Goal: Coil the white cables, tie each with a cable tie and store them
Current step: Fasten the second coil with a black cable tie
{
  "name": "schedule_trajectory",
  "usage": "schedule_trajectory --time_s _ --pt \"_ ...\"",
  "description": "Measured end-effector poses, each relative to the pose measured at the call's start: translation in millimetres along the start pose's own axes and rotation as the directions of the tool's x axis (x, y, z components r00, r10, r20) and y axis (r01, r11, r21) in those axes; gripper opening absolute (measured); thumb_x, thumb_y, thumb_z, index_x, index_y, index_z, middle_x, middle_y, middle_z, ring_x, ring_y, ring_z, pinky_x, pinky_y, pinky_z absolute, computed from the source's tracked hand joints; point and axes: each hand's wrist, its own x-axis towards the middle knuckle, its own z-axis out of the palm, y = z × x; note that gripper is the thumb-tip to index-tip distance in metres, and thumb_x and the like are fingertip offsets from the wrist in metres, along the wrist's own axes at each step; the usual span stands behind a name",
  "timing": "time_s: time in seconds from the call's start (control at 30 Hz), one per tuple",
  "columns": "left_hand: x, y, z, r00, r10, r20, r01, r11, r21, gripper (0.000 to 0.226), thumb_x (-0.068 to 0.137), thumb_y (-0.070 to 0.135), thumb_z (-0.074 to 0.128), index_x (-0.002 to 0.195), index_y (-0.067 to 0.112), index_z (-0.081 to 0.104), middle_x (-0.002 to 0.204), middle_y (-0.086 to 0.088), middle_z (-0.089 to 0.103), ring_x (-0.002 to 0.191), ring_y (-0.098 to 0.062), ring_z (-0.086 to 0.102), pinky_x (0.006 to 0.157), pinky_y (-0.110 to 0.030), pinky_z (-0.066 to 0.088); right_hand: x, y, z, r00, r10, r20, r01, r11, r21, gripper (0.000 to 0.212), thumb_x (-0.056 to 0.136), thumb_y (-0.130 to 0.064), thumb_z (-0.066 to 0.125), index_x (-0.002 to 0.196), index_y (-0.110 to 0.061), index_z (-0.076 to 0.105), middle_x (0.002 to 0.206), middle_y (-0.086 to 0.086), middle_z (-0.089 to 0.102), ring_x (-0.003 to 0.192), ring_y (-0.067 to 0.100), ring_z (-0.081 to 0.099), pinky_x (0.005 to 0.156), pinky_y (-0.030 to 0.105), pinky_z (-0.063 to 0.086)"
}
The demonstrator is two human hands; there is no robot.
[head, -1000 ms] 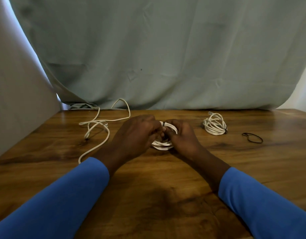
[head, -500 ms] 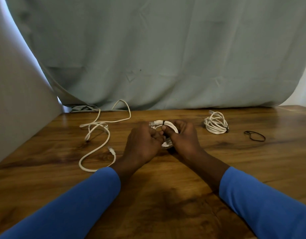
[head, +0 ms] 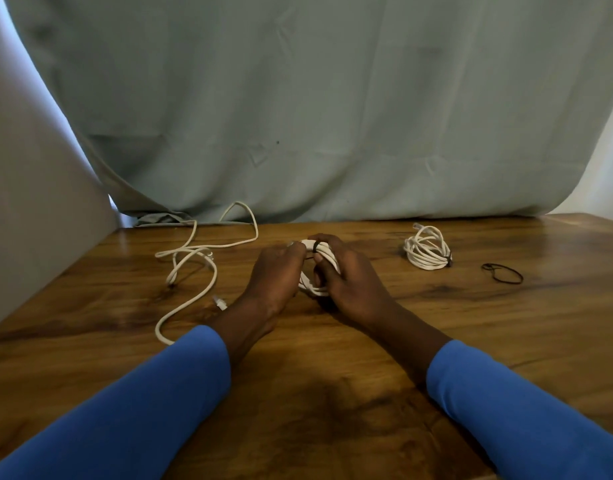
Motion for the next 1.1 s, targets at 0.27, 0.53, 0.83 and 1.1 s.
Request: schedule_trajectory --time_s 0.27,0.53,0.83,1.1 --pt "-2 -2 -1 0.996 0.040 -0.082 -0.041 0.999 -0.005 0.031 0.095 0.031 0.051 0.073 0.015 0.065 0.067 -0.007 0.061 0.064 -0.023 0.054 0.065 -0.041 0.041 2 -9 5 0.999 -0.001 -0.037 -0.008 0.976 -0.217 0.031 0.101 -0.007 0.053 0.127 -0.020 0.063 0.088 -0.010 0.069 0.079 0.010 0.067 0.071 0.027 0.054" --pt "-1 4 -13 0.997 -0.051 0.058 0.054 0.997 -0.055 0.033 0.093 0.021 0.056 0.060 0.019 0.054 0.049 0.007 0.045 0.050 -0.012 0.039 0.050 -0.028 0.033 0 -16 5 1.000 0.007 0.000 -0.005 0.827 -0.563 0.055 0.100 -0.027 0.057 0.150 -0.035 0.035 0.096 -0.001 0.072 0.077 0.022 0.065 0.061 0.034 0.042" --pt "-7 20 -28 0.982 0.186 0.020 -0.185 0.983 -0.019 0.029 0.094 0.021 0.071 0.069 0.008 0.074 0.051 0.003 0.063 0.045 -0.006 0.054 0.051 -0.024 0.042 0 -10 4 0.988 -0.149 0.045 0.148 0.803 -0.577 0.043 0.103 -0.039 0.055 0.144 -0.030 0.048 0.115 0.003 0.068 0.089 0.027 0.068 0.065 0.037 0.053" --pt "13 15 -54 0.609 0.783 0.127 -0.657 0.408 0.634 0.042 0.097 0.047 0.063 0.066 0.018 0.066 0.063 0.005 0.054 0.057 -0.014 0.051 0.056 -0.033 0.038 -4 -15 0 0.981 -0.195 0.014 0.190 0.936 -0.296 0.034 0.103 -0.030 0.060 0.136 -0.021 0.067 0.109 -0.003 0.073 0.100 0.014 0.055 0.082 0.034 0.044"
